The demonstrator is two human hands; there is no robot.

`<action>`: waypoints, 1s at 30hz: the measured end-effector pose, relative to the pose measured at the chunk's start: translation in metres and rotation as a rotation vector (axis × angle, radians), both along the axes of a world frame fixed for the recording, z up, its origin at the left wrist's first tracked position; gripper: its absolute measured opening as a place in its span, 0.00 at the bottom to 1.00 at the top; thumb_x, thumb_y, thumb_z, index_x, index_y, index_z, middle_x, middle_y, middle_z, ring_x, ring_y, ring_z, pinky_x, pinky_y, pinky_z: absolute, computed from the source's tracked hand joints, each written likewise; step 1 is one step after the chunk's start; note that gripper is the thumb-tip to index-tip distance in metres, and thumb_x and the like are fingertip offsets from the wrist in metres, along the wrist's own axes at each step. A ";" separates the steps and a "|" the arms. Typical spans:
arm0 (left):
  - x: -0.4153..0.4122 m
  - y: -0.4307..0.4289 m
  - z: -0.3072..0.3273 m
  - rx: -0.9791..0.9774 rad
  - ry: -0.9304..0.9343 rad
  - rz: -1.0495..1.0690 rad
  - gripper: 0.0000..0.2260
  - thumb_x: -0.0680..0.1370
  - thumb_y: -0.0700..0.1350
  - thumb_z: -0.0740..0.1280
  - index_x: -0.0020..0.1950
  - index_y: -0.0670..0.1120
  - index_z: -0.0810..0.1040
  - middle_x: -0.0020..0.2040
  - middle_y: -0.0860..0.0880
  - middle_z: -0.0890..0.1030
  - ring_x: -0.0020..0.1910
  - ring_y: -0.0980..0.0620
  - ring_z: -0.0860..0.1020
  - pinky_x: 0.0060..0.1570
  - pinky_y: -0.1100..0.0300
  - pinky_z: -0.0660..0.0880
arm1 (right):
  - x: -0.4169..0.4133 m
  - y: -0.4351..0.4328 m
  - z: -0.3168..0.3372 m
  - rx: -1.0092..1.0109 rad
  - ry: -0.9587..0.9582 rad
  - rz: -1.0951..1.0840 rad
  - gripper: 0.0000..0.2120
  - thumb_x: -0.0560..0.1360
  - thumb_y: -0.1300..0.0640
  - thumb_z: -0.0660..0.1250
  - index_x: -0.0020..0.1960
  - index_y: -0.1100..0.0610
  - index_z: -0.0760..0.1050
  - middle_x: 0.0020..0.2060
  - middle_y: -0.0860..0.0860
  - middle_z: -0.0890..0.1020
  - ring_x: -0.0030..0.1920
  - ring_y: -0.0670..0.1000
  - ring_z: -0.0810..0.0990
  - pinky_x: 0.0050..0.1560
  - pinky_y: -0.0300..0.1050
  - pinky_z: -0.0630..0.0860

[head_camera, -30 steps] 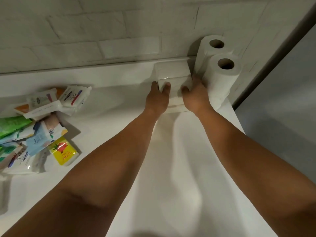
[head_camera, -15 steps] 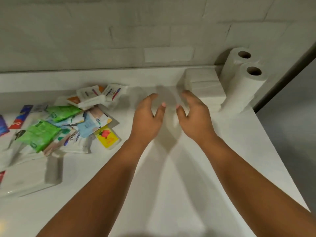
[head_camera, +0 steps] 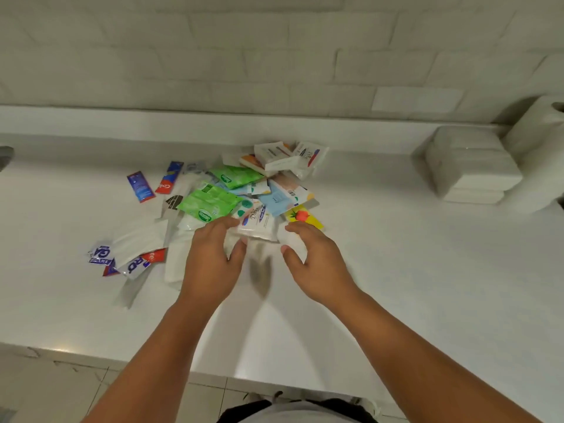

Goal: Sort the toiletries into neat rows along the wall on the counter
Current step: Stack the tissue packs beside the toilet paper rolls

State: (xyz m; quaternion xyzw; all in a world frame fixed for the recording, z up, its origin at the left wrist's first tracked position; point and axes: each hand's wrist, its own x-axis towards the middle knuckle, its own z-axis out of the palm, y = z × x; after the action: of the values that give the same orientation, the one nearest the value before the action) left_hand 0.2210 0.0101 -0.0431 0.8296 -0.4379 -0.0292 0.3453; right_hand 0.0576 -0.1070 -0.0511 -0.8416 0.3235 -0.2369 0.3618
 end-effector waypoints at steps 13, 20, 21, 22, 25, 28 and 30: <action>0.076 0.083 -0.031 0.205 0.139 0.102 0.26 0.78 0.47 0.71 0.72 0.39 0.69 0.69 0.40 0.73 0.69 0.41 0.70 0.68 0.51 0.67 | 0.096 0.077 -0.025 0.189 0.362 0.056 0.21 0.79 0.49 0.63 0.64 0.62 0.73 0.61 0.58 0.78 0.59 0.58 0.77 0.60 0.51 0.74; 0.070 0.086 -0.038 0.026 0.408 0.219 0.16 0.77 0.46 0.71 0.62 0.44 0.75 0.55 0.46 0.81 0.56 0.45 0.78 0.54 0.57 0.72 | 0.105 0.080 -0.026 0.367 0.322 -0.009 0.15 0.81 0.50 0.60 0.57 0.59 0.76 0.53 0.54 0.80 0.54 0.55 0.77 0.55 0.47 0.72; 0.069 0.088 -0.040 0.008 0.412 0.221 0.14 0.77 0.45 0.71 0.61 0.45 0.76 0.54 0.47 0.81 0.55 0.46 0.79 0.54 0.56 0.74 | 0.101 0.080 -0.026 0.429 0.286 -0.036 0.14 0.80 0.48 0.61 0.56 0.58 0.75 0.51 0.52 0.80 0.53 0.54 0.77 0.53 0.46 0.72; 0.067 0.088 -0.042 -0.006 0.406 0.214 0.13 0.77 0.45 0.71 0.60 0.46 0.77 0.54 0.48 0.81 0.54 0.47 0.80 0.54 0.54 0.76 | 0.096 0.080 -0.026 0.488 0.237 -0.065 0.13 0.79 0.48 0.63 0.54 0.57 0.75 0.49 0.51 0.80 0.51 0.52 0.78 0.51 0.46 0.72; 0.054 0.083 -0.040 -0.050 0.378 0.187 0.18 0.77 0.44 0.71 0.66 0.48 0.76 0.59 0.50 0.79 0.54 0.49 0.78 0.54 0.54 0.78 | 0.078 0.076 -0.025 0.624 0.081 -0.144 0.13 0.77 0.50 0.68 0.50 0.60 0.72 0.41 0.50 0.79 0.40 0.50 0.76 0.40 0.43 0.72; 0.034 0.068 -0.031 -0.113 0.410 0.161 0.20 0.78 0.43 0.70 0.70 0.49 0.74 0.61 0.54 0.76 0.54 0.56 0.76 0.50 0.69 0.72 | 0.056 0.066 -0.026 0.658 -0.043 -0.180 0.10 0.76 0.53 0.69 0.49 0.57 0.70 0.43 0.53 0.79 0.36 0.50 0.75 0.35 0.40 0.70; 0.023 0.054 -0.026 -0.148 0.426 0.100 0.20 0.78 0.42 0.70 0.69 0.50 0.73 0.61 0.55 0.75 0.54 0.58 0.77 0.47 0.74 0.72 | 0.042 0.055 -0.026 0.661 -0.123 -0.211 0.08 0.77 0.54 0.68 0.47 0.53 0.69 0.47 0.54 0.80 0.36 0.49 0.74 0.33 0.39 0.69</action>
State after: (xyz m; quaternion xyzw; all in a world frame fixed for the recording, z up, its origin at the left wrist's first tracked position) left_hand 0.2445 0.0639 -0.0687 0.7977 -0.3141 -0.1543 0.4911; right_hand 0.0998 -0.0519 -0.0767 -0.6253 0.4453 -0.2058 0.6069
